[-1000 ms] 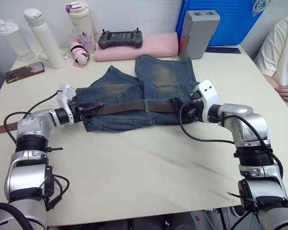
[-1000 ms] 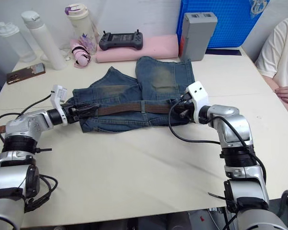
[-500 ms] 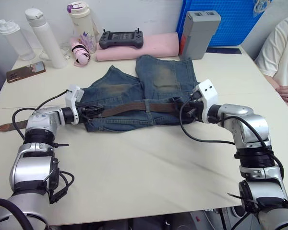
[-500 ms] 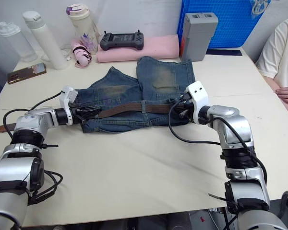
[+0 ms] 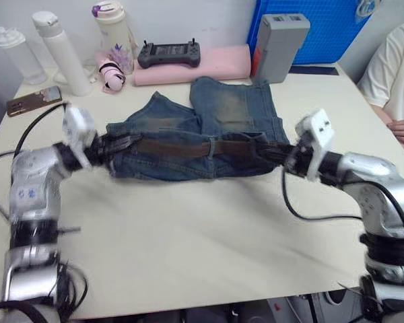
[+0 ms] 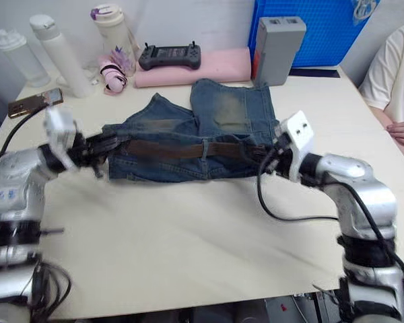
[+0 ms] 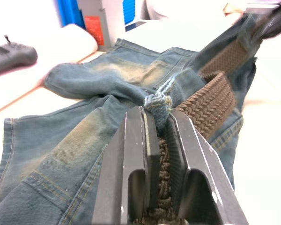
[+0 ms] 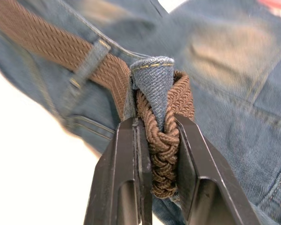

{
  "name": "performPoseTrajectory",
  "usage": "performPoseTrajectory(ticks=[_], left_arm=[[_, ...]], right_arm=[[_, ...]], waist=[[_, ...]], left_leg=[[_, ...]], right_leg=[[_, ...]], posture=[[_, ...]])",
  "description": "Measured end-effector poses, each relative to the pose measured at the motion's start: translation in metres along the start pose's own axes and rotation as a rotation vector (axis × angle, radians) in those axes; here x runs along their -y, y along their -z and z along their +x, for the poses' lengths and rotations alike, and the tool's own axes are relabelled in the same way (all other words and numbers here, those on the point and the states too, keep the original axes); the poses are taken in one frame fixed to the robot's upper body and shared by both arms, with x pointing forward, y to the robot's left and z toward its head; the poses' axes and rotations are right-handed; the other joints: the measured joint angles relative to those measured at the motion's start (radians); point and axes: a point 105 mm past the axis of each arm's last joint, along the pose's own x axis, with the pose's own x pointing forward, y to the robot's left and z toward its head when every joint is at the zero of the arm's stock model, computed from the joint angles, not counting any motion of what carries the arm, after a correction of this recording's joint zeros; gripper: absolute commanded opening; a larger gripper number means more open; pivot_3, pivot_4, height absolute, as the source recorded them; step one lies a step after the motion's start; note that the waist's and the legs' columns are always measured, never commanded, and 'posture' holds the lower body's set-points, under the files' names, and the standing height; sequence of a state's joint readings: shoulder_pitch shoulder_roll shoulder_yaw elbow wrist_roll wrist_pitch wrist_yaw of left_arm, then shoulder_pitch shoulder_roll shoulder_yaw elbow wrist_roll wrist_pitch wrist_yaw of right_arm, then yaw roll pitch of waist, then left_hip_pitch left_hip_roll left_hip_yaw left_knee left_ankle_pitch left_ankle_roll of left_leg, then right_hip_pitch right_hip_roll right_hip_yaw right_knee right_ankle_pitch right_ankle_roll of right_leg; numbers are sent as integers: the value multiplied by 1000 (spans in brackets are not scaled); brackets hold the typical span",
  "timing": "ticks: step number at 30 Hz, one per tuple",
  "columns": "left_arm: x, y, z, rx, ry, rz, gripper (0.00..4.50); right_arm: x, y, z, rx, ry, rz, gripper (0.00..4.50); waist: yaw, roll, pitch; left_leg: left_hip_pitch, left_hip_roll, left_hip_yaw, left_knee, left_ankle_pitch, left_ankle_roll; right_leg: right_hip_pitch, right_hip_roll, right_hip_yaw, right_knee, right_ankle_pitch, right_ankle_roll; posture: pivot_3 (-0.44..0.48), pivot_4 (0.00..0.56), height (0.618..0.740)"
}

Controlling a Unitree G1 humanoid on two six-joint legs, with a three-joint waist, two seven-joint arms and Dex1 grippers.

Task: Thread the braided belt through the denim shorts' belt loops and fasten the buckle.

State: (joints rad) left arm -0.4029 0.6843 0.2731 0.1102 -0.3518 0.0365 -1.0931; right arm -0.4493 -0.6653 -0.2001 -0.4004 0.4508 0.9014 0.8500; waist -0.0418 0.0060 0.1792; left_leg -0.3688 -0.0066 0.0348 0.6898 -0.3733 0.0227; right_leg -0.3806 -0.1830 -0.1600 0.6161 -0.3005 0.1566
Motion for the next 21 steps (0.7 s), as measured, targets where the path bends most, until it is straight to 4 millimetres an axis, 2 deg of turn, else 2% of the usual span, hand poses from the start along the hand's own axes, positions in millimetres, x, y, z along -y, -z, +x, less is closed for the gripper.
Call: performPoseTrajectory(ticks=[4,6,7,9,11,14,15,18,19,21], left_arm=[[43,33,-27,-127,37,179,18],[56,39,-35,-148,55,301,18],[66,46,-43,-161,65,387,18],[78,57,-53,-191,98,436,18],[83,69,-64,-227,110,446,1056],[84,72,-75,-259,156,469,2357],[85,72,-76,-263,170,466,2791],[86,72,-76,-264,187,405,4103],[87,70,-77,-271,199,374,4398],[88,67,-79,-290,227,299,4398]], right_arm=[[-17,24,-20,-96,-37,12,357],[-28,40,-29,-175,-73,-5,357],[-41,61,-35,-282,-122,-55,1157],[-50,87,-43,-413,-164,-103,1778],[-45,110,-51,-517,-144,-109,2751],[-38,113,-57,-561,-142,-173,4315],[-38,111,-58,-568,-152,-193,4500],[-42,107,-63,-571,-209,-193,4500],[-45,103,-64,-560,-230,-188,4500],[-48,92,-64,-527,-261,-189,4500]], waist=[[17,0,0],[34,0,0],[46,0,0],[54,-2,0],[53,-3,-1],[53,-2,-1],[52,-1,0],[52,-2,0],[52,-2,0],[51,-2,0]], left_leg=[[-1,1,3,3,0,0],[-1,1,4,6,0,0],[-1,1,5,9,0,1],[0,1,6,9,0,2],[0,1,6,9,0,2],[0,2,6,8,0,2],[0,3,6,8,0,2],[-1,3,5,8,0,2],[-1,3,5,8,0,2],[-1,3,5,8,0,2]], right_leg=[[4,1,0,-10,0,0],[7,0,1,-13,0,0],[8,-1,1,-14,0,0],[9,-1,2,-14,0,0],[9,-1,2,-14,0,0],[8,-1,2,-13,0,0],[8,-1,2,-13,0,0],[7,-1,1,-13,0,0],[7,-1,1,-13,0,0],[8,-1,1,-13,0,0]], posture=[[0,150,714],[0,150,714],[0,150,714],[0,150,714],[0,150,714],[0,150,714],[0,150,714],[0,150,714],[0,150,714],[0,150,714]])
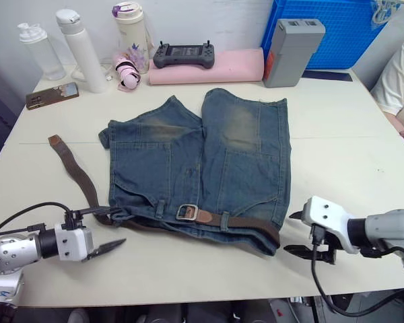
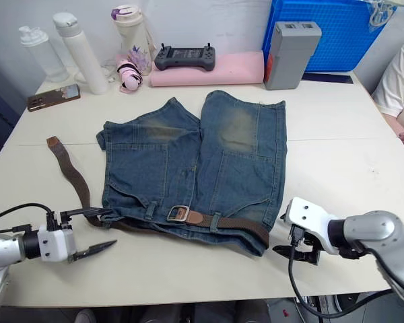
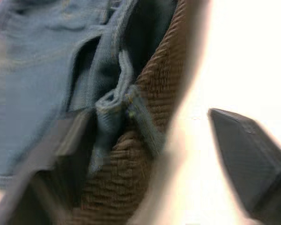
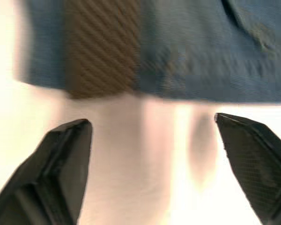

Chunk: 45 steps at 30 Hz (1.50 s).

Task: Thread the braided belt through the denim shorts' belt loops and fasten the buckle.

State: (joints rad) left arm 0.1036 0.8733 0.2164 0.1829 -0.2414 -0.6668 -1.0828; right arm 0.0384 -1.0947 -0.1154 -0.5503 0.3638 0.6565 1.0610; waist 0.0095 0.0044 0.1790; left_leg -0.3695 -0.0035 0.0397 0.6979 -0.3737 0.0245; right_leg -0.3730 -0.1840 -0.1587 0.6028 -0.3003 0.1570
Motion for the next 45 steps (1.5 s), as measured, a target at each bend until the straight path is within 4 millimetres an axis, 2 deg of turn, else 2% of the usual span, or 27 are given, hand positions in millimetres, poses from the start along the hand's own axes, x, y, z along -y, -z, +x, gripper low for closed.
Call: performPoseTrajectory(ticks=[2,3,6,9,11,13,15,16,17,18,19,21,22,23,26,30,33,34,39,45], left_arm=[[1,-14,-7,-22,171,-265,4398],[-2,-20,-10,-31,223,-343,4398],[-19,-40,-12,19,267,-515,4398],[-69,-74,-8,192,209,-600,4398],[-85,-83,-9,239,183,-606,4398],[-111,-84,-4,313,98,-624,4398],[-119,-81,2,318,64,-625,4398],[-125,-73,8,302,28,-641,4398],[-126,-60,15,255,-3,-651,4398],[-142,-36,31,176,-125,-649,4398],[-139,-13,51,70,-148,-636,4398],[-120,9,73,-35,-93,-641,4398],[-114,19,79,-67,-82,-633,4398],[-118,20,82,-82,-80,-596,4155],[-118,25,83,-116,-67,-533,3108],[-110,28,90,-143,-15,-437,1310],[-107,32,93,-183,4,-366,15],[-107,32,94,-193,5,-344,0],[-116,36,106,-235,-40,-268,0],[-143,37,134,-306,-206,-154,0]], right_arm=[[6,-38,-15,146,-33,-25,4500],[10,-53,-20,202,-33,-46,4500],[21,-80,-24,306,-4,-73,4500],[53,-107,-4,389,97,-22,4500],[66,-111,6,391,138,27,4500],[84,-112,23,371,197,82,4500],[89,-111,31,357,207,97,4500],[91,-108,42,331,210,113,4500],[93,-103,48,309,208,132,4500],[106,-98,61,285,242,177,4500],[111,-97,75,264,239,190,4500],[112,-84,93,202,223,219,4500],[114,-85,95,204,216,216,4500],[116,-84,96,195,209,223,4500],[120,-80,100,167,211,218,3686],[124,-73,106,134,218,215,1763],[123,-73,114,122,229,181,408],[126,-73,115,114,247,164,49],[140,-71,120,88,348,116,49],[173,-71,122,68,567,105,49]], waist=[[-6,-2,1],[-8,-1,1],[-7,0,2],[-11,0,3],[-13,1,3],[-13,2,2],[-13,2,2],[-15,2,2],[-15,2,2],[-13,2,2],[-15,2,2],[-23,1,2],[-27,1,2],[-28,-1,0],[-31,-2,0],[-32,-2,-14],[-34,1,-18],[-34,2,-20],[-26,4,-28],[-9,4,-30]], left_leg=[[0,1,-1,1,0,0],[0,1,-1,1,0,0],[0,1,-2,1,0,0],[-1,1,-1,1,0,-1],[0,-2,0,-1,0,-1],[0,-4,0,-1,0,-1],[-1,-4,1,-1,0,-1],[-2,-4,3,-2,0,-2],[-1,-4,3,-4,0,-2],[0,-5,2,-3,-1,-2],[-3,-5,2,-4,-1,-2],[-2,-5,2,-4,-1,-2],[-2,-5,2,-5,-1,-2],[-2,-4,0,-4,-1,-2],[-1,-4,0,0,-1,-2],[5,-4,0,2,0,-2],[17,-3,-2,1,0,-2],[17,-3,-3,1,0,-2],[18,-2,-3,2,1,-2],[16,-3,-5,2,3,-2]], right_leg=[[1,1,0,0,0,0],[1,1,0,0,0,0],[1,1,0,0,0,0],[-2,1,1,1,0,0],[-2,1,1,3,0,0],[-4,2,-1,6,0,0],[-4,2,-1,7,0,0],[-4,3,-3,8,0,0],[-5,3,-3,9,0,0],[-4,3,-4,12,0,0],[-4,3,-4,7,0,0],[-5,3,-4,8,0,0],[-5,3,-5,8,0,0],[-4,4,-5,10,0,0],[-1,3,-4,10,0,0],[6,3,-3,9,0,0],[16,3,-2,8,0,0],[16,2,0,7,0,0],[17,1,1,7,0,-1],[16,0,2,8,0,-1]], posture=[[0,150,714],[0,150,714],[0,150,714],[0,150,714],[0,150,714],[0,150,714],[0,150,714],[0,150,714],[0,150,714],[0,150,714],[0,150,714],[0,150,714],[0,150,714],[0,150,714],[0,150,714],[0,150,714],[0,150,714],[0,150,714],[0,150,714],[0,150,714]])
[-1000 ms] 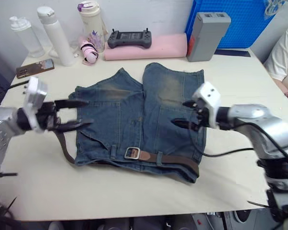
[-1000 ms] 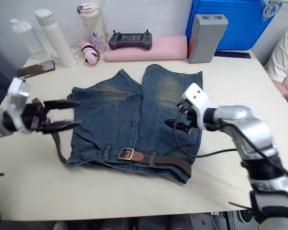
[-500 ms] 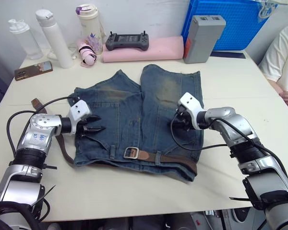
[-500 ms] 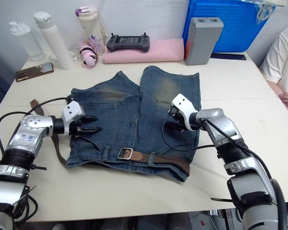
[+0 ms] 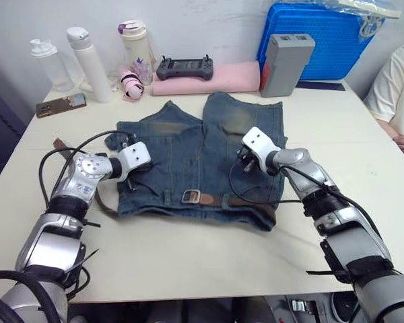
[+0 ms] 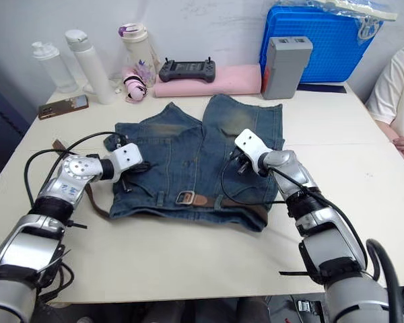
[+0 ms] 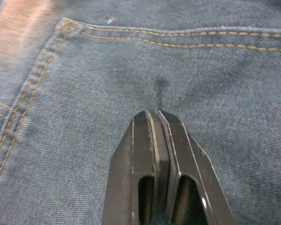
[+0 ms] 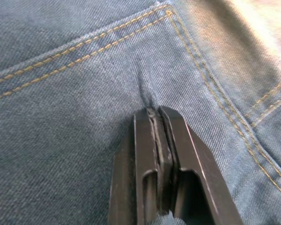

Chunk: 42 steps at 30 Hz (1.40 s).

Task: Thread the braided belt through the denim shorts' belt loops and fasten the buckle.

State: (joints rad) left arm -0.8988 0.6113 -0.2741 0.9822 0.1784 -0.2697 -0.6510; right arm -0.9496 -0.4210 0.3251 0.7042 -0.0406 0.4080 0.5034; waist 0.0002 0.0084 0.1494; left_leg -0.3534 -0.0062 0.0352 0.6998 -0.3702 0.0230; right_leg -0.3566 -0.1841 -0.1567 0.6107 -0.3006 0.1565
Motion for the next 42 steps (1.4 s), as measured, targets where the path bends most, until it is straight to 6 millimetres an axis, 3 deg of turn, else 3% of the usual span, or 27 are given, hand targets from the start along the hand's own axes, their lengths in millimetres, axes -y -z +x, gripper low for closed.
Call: performPoseTrajectory(ticks=[9,10,11,12,15,20,21,25,27,29,34,37,42], left_arm=[[-7,-5,11,-16,-81,71,0],[-8,-6,11,-10,-84,62,0],[-9,-6,10,5,-89,44,555],[-9,-6,8,17,-96,23,722],[-18,-5,-5,66,-133,-57,1924],[-30,1,-46,109,-201,-218,3904],[-37,-3,-57,130,-240,-279,4369],[-58,-11,-88,160,-344,-393,4444],[-73,-11,-118,164,-456,-490,4444],[-74,7,-138,107,-531,-599,4444],[-62,71,-169,-145,-708,-843,4444],[-67,75,-175,-135,-799,-956,4444],[-66,63,-163,-67,-789,-1031,4444]], right_arm=[[11,2,2,10,58,4,49],[11,2,1,17,59,16,332],[12,1,-1,32,62,37,694],[13,1,-3,36,65,52,870],[17,-6,-17,97,57,165,2290],[2,-52,-68,320,-70,318,4402],[-3,-67,-84,379,-109,334,4500],[-22,-93,-116,499,-210,331,4500],[-54,-94,-137,551,-365,317,4500],[-81,-80,-145,533,-495,342,4500],[-111,-71,-161,521,-607,236,4500],[-122,-62,-157,477,-629,196,4500],[-129,-59,-154,465,-638,166,4500]], waist=[[-1,0,0],[-1,0,0],[-1,1,1],[-3,1,1],[-11,1,3],[-39,7,13],[-41,7,13],[-41,6,13],[-33,6,13],[-28,4,15],[-22,-4,20],[-3,-10,22],[6,-12,23]], left_leg=[[-3,-1,0,-1,0,0],[-3,-1,0,-1,0,0],[-5,0,0,-1,0,0],[-5,0,0,-1,0,0],[-17,-1,-2,-1,0,0],[-23,-3,-5,-5,-1,0],[-23,-2,-5,-6,-1,0],[-23,-1,-7,-7,-1,-1],[-21,-2,-7,-8,-1,-1],[-18,-3,-6,-8,-1,-1],[-16,-2,-5,-5,-1,-2],[-17,-1,-4,-3,-1,-2],[-18,-3,-5,-3,-2,-2]], right_leg=[[-1,0,-2,0,0,0],[-1,0,-2,0,0,0],[-3,0,-2,-1,0,0],[-4,0,-2,-1,0,0],[-17,0,-2,2,0,0],[-29,1,-3,10,0,0],[-31,1,-3,12,0,0],[-31,3,-3,14,0,0],[-29,2,-3,12,0,0],[-25,2,-2,9,0,0],[-20,2,-2,4,0,0],[-19,2,-1,2,0,0],[-19,2,-2,1,0,0]], posture=[[0,150,714],[0,150,714],[0,150,714],[0,150,714],[0,150,714],[0,150,714],[0,150,714],[0,150,714],[0,150,714],[0,150,714],[0,150,714],[0,150,714],[0,150,714]])
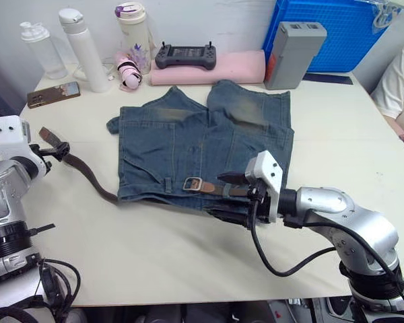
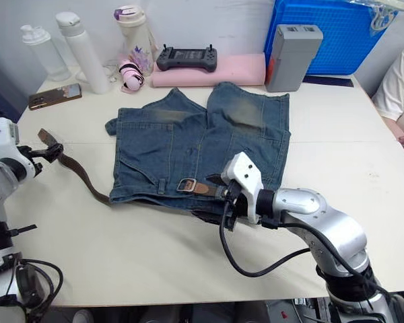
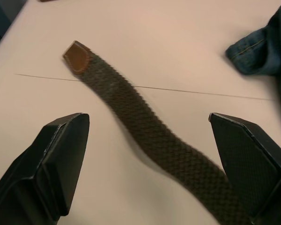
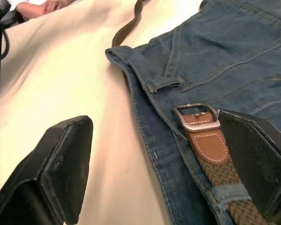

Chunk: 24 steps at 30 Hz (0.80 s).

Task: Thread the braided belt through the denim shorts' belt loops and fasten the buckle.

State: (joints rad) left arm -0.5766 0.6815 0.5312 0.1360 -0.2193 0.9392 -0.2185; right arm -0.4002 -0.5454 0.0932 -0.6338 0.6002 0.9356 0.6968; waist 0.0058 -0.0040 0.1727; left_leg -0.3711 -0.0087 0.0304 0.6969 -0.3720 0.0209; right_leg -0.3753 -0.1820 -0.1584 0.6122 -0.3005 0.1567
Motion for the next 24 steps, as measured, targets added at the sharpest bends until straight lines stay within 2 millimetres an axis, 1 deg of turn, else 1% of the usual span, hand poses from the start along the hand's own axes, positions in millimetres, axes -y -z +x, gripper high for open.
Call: performPoseTrajectory(ticks=[2,5,7,9,12,17,20,24], left_arm=[[2,-2,1,4,-3,-10,4444],[-5,-4,6,0,-61,-27,4444],[-9,-1,8,-10,-91,-25,4444],[-13,10,17,-47,-131,8,4444],[-15,22,24,-83,-146,26,4444],[-16,46,38,-101,-162,-50,4444],[-16,47,42,-75,-152,-94,3587],[-12,45,44,-53,-116,-101,1813]], right_arm=[[-1,4,1,-9,1,2,4500],[-3,8,3,-14,1,11,4500],[-3,7,3,-12,3,9,4500],[-2,7,4,-9,13,10,4500],[-2,6,4,-1,17,13,4500],[-2,5,5,4,29,12,4500],[-4,4,5,9,25,6,4500],[-6,3,4,11,23,6,4500]], waist=[[-4,-1,1],[-6,-1,1],[-8,-1,1],[-7,-1,1],[-6,-1,1],[-5,-2,0],[-5,-2,0],[-4,-2,0]], left_leg=[[0,1,0,-1,0,-1],[1,1,1,-1,0,-1],[1,2,3,-1,0,-1],[1,2,3,-1,0,-1],[1,2,4,-1,0,-1],[1,1,4,-1,0,-1],[1,2,4,-1,0,-1],[1,1,4,0,0,-1]], right_leg=[[0,1,0,0,0,0],[0,2,-1,-1,0,0],[0,2,-1,-1,0,0],[-1,2,-1,-1,0,0],[-1,2,0,-1,0,0],[-1,2,-1,-1,0,0],[-1,2,-1,-1,0,0],[-1,1,-1,0,0,0]], posture=[[0,150,714],[0,150,714],[0,150,714],[0,150,714],[0,150,714],[0,150,714],[0,150,714],[0,150,714]])
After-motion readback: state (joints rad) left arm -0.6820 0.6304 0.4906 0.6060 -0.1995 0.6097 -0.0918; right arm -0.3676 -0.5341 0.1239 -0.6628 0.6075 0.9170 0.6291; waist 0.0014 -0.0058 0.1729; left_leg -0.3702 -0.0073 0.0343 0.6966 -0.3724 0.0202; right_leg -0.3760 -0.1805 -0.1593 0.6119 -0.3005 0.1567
